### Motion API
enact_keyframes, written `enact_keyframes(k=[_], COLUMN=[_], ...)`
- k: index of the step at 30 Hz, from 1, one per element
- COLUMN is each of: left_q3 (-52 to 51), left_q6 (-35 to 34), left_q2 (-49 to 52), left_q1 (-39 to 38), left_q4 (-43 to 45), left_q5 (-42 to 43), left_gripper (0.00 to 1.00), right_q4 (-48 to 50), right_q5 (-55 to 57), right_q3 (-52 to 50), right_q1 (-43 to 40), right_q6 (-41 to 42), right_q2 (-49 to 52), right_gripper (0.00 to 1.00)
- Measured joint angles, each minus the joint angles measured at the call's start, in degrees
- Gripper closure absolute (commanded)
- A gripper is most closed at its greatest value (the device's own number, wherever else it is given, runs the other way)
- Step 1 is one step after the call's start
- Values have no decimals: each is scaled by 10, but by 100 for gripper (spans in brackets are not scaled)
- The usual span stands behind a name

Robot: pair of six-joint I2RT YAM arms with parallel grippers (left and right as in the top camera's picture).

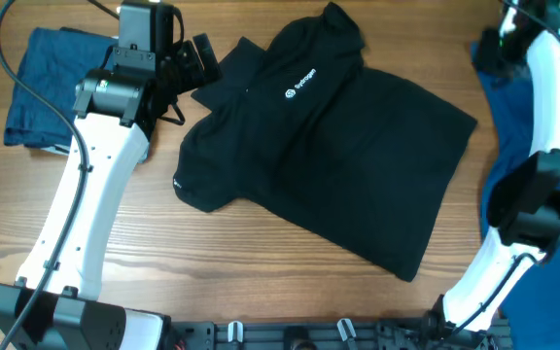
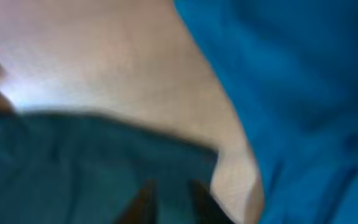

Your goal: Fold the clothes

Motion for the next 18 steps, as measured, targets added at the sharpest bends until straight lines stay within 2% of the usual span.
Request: enact_keyframes(k=[4, 11, 18], left_q3=[0, 0, 0], left_q6=[0, 0, 0], left_q2=[0, 0, 0], left_q1=[0, 0, 0], left_q4=[0, 0, 0], left_q5=[0, 0, 0], left_gripper=[0, 0, 0], right_q4=[5, 213, 263], right_q5=[-48, -44, 64], right_q3=[-104, -291, -310], right_q1=[-5, -3, -6], right_q6=[5, 23, 45], right_q2=[7, 13, 9], right_gripper=[92, 96, 96])
